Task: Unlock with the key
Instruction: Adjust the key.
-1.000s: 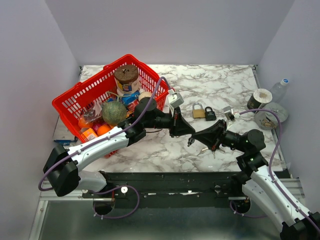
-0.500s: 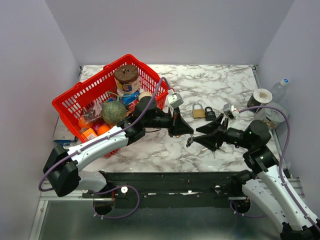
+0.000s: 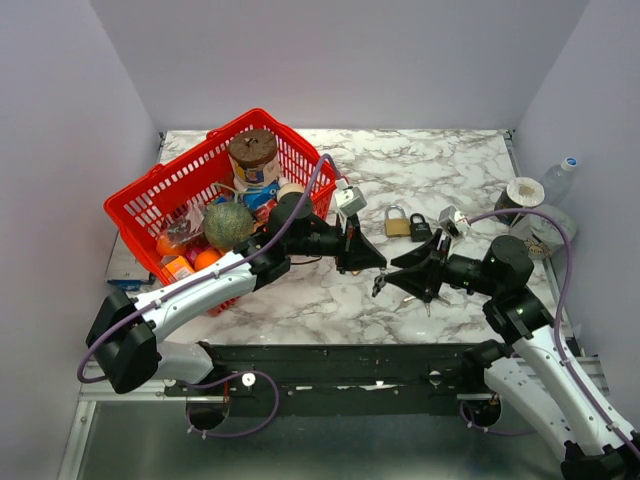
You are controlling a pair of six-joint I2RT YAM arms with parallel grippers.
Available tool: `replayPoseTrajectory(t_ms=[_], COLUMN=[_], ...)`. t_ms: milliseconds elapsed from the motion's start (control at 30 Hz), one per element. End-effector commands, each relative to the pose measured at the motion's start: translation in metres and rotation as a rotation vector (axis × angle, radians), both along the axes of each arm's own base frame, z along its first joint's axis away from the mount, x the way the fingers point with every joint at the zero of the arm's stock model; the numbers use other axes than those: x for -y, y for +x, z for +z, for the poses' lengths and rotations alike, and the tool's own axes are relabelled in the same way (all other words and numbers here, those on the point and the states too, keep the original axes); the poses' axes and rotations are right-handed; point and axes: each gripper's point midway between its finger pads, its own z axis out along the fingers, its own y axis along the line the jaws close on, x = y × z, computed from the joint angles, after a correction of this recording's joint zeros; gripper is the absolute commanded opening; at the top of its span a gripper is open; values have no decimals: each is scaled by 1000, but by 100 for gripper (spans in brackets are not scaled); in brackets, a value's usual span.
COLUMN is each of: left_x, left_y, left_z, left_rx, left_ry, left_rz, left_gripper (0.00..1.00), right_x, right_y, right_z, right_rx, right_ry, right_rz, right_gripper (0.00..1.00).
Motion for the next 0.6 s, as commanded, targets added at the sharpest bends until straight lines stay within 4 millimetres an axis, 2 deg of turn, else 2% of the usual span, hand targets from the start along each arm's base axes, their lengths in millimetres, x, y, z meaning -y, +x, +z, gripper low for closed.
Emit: replayPoseTrajectory(t_ms=[0, 567], left_x=[2, 3], left_y=[-1, -1], left_z=[4, 1], left_rx=[26, 14], left_ry=[-12, -7], left_rz=[-23, -29], left_gripper=[0, 0], right_x=[0, -7], right_y=[1, 5], right_z=[-4, -7], right_rx=[3, -6], right_ry=[3, 40], right_rz=[-6, 18], right_gripper=[57, 44])
